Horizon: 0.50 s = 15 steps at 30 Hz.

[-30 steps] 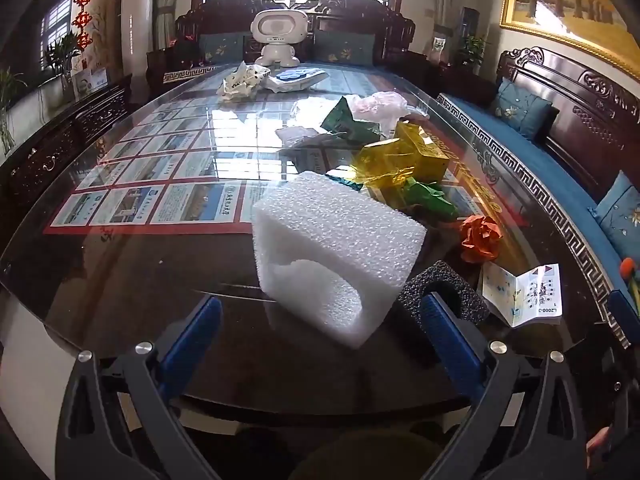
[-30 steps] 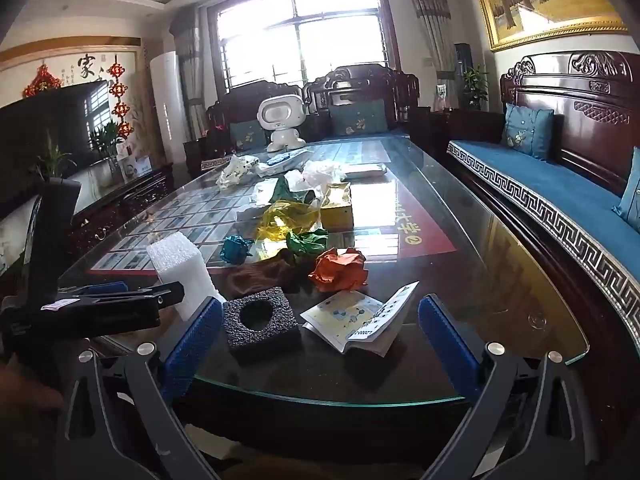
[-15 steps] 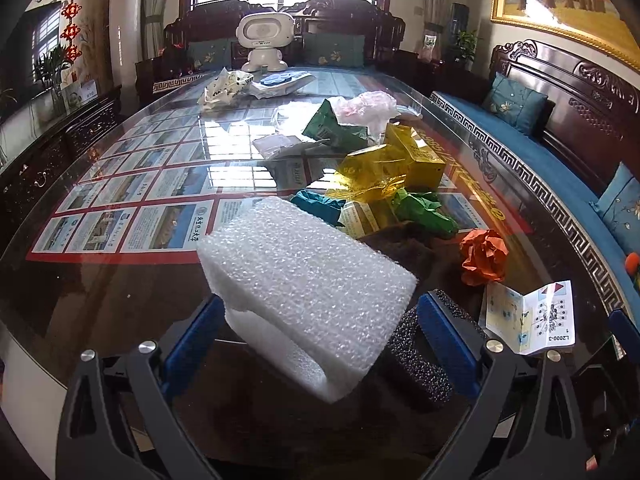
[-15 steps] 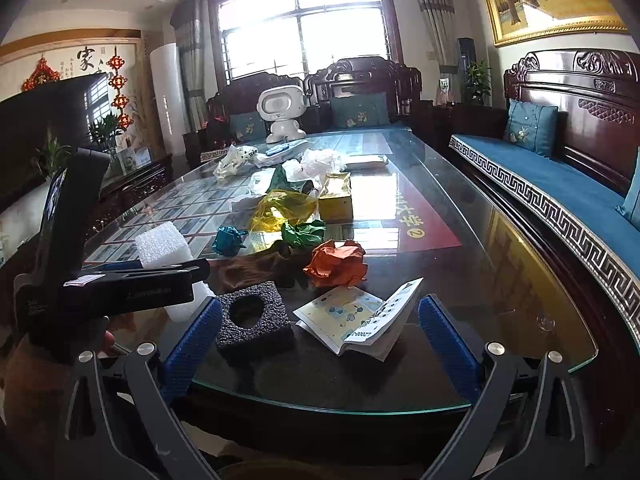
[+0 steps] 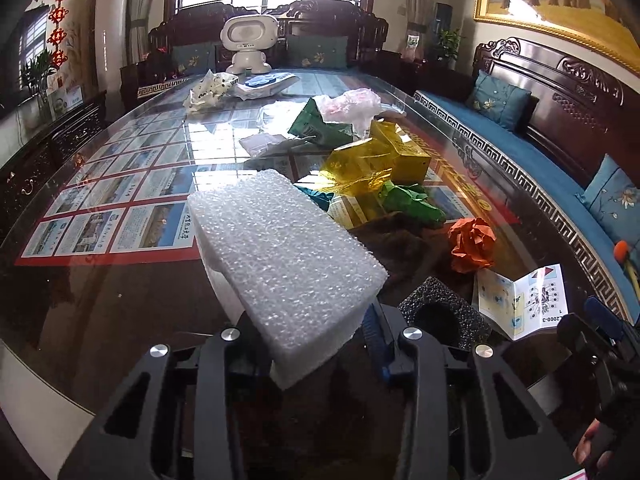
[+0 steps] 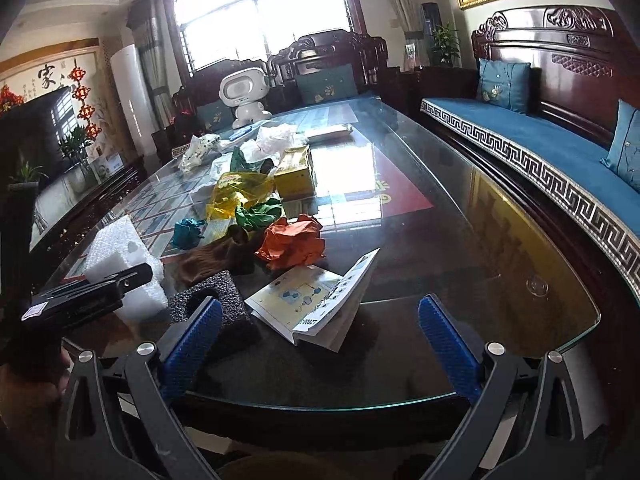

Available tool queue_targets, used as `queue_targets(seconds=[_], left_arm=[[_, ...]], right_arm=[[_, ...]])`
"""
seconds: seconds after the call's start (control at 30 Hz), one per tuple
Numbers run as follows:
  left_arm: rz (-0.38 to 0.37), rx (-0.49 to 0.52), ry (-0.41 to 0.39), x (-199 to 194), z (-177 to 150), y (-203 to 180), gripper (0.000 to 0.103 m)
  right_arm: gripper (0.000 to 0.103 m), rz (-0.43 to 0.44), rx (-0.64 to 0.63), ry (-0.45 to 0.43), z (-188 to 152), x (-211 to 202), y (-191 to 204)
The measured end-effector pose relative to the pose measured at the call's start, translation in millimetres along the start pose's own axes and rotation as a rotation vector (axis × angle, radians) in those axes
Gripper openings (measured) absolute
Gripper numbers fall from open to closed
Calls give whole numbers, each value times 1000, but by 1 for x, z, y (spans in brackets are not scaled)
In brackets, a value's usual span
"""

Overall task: Collect trash
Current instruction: 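Grasp the white foam block with the left tool while the right tool grasps the printed leaflet, then carry the foam block and leaflet down over the yellow bin with both tools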

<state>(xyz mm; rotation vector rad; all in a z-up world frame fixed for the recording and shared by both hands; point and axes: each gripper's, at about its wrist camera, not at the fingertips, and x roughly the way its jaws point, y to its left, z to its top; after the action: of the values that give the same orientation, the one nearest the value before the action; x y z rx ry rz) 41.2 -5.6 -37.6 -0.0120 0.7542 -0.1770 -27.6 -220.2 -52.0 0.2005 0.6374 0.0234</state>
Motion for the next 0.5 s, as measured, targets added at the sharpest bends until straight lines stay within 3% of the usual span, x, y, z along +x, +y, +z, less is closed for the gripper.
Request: queue_targets(seconds=[0.2,0.27,0.33,0.37,0.4,0.47,0.5], left_arm=[[-14,22,-21,-10,-1,-1,39],[-16,29,-26,-12,-2,-3,39],[-17,35,-31,-14,-2,-4,39],[-17,36,-36,-15,-3,-5,39],[-18,38,-39,-16,-3,-5,39],[-19,44,-46,-19,-5,-6,39],[-18,46,-50,-21,-6,-6,39]], right_arm=[[95,-66,-2,46,3,29,-7],[85,-31,8,54,6,36,-10],[40,5,-5,82,8,43,-10],[27,19,-5,103,8,46,-9],[16,36,-3,114,7,49,-9],[11,39,-28,89,6,45,-7],[4,40,-51,71,5,41,-5]])
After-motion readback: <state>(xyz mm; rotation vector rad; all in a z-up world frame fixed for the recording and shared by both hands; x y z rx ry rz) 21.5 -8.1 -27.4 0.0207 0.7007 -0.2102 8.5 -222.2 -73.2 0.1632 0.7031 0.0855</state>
